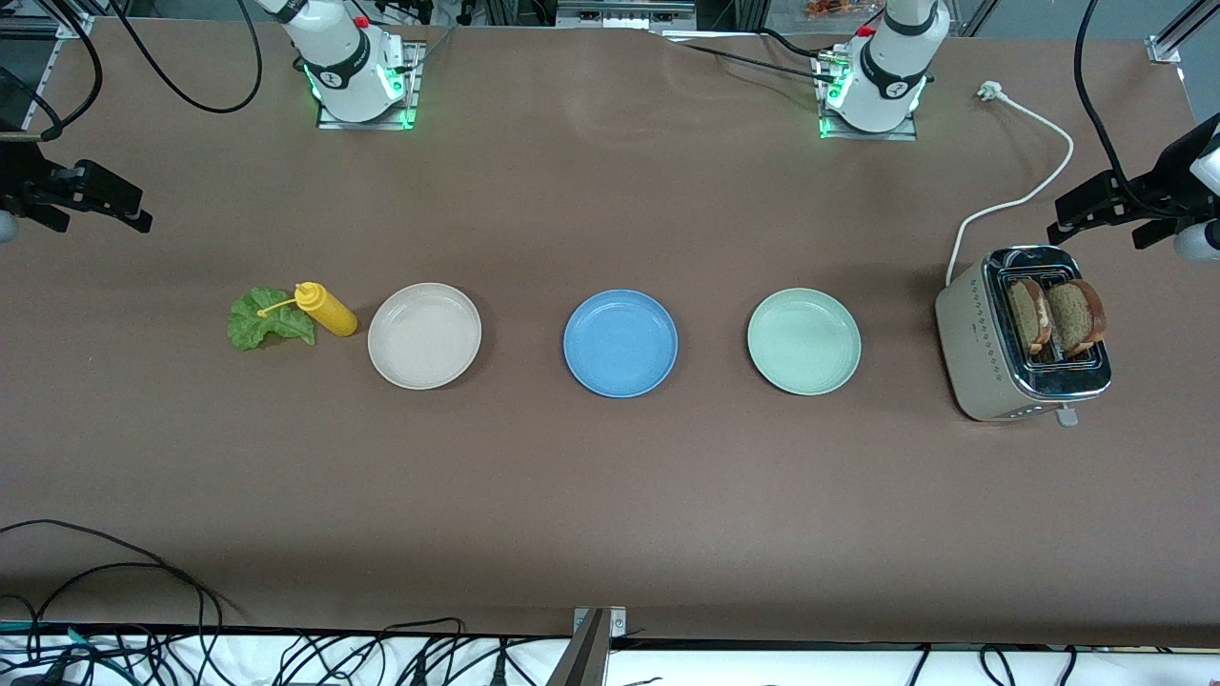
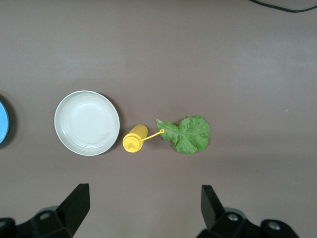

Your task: Make sandwich in blue plate with both arms

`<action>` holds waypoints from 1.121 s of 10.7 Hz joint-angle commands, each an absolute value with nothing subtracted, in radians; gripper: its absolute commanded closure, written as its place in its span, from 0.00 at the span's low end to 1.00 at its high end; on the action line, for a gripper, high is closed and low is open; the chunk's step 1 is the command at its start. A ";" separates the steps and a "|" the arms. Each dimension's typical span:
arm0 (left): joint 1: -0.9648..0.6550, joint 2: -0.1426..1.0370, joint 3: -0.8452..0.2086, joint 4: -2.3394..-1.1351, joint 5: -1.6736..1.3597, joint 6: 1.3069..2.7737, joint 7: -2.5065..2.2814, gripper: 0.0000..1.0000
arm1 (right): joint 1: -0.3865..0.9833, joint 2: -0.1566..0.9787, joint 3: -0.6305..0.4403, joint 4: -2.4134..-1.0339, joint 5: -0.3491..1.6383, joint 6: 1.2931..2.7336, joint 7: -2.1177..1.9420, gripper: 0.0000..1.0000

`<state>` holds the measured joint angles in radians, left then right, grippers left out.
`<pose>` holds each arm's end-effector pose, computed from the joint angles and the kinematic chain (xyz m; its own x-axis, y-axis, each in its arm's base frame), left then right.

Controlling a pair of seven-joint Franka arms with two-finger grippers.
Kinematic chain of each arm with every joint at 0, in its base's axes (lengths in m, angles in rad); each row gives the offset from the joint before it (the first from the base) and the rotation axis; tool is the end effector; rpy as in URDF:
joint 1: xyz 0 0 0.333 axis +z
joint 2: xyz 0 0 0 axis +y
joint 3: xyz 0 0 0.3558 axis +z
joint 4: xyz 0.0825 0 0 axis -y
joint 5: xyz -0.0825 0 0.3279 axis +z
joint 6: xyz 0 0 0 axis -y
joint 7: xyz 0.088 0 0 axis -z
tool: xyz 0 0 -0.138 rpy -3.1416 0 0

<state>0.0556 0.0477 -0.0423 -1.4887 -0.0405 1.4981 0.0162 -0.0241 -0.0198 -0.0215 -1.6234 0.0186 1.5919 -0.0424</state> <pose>0.5069 0.0015 0.6371 0.9993 -0.0059 -0.0375 -0.0042 -0.9991 0.0431 0.4918 -0.0200 0.6231 0.9999 -0.0036 -0.0109 -0.0038 -0.9998 -0.0195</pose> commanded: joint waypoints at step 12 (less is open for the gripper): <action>0.063 0.057 -0.051 -1.479 -0.017 1.516 0.038 0.00 | -0.029 -0.023 -0.020 -1.608 0.026 1.585 -0.035 0.00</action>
<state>0.0560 0.0516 -0.0425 -1.4887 -0.0404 1.5125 0.0162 -0.0241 -0.0199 -0.0215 -1.6234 0.0186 1.5919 -0.0424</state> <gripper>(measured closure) 0.000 0.000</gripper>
